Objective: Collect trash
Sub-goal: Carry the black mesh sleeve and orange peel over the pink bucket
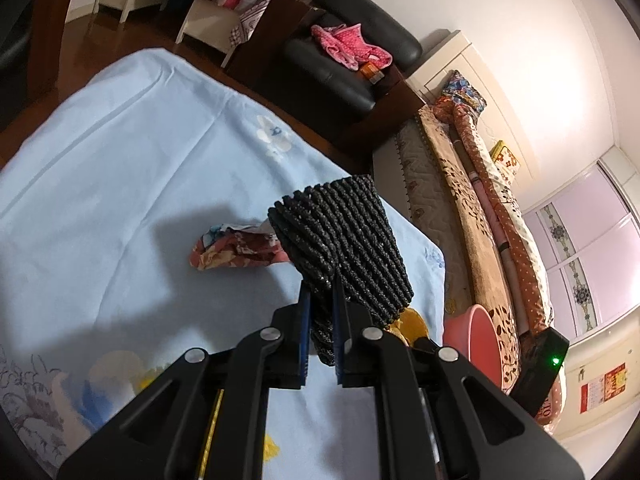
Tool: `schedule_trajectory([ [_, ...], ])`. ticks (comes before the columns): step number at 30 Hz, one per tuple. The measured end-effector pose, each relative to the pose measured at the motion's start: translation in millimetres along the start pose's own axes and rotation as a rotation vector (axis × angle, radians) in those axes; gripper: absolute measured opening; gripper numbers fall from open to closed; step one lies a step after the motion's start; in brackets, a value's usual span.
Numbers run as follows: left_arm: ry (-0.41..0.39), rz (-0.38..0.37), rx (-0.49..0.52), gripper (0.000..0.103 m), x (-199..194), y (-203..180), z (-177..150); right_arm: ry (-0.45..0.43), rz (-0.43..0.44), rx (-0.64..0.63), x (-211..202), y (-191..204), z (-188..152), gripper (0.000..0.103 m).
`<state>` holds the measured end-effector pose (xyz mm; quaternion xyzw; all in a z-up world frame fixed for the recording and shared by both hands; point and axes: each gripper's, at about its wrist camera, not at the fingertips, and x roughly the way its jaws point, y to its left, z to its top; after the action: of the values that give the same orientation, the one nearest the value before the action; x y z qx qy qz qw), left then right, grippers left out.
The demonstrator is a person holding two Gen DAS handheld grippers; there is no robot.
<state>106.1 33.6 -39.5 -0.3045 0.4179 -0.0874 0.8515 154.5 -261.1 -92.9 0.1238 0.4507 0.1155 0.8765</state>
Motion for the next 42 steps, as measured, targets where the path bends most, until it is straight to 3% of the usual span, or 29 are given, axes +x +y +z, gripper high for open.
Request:
schedule_trajectory([
  [19,0.021,-0.015,0.239,0.008,-10,-79,-45,-0.144,-0.029,0.083,-104,-42,-32,0.004],
  [42,0.125,-0.105,0.476,0.008,39,-189,-98,-0.205,-0.206,0.233,-152,-133,-55,0.004],
])
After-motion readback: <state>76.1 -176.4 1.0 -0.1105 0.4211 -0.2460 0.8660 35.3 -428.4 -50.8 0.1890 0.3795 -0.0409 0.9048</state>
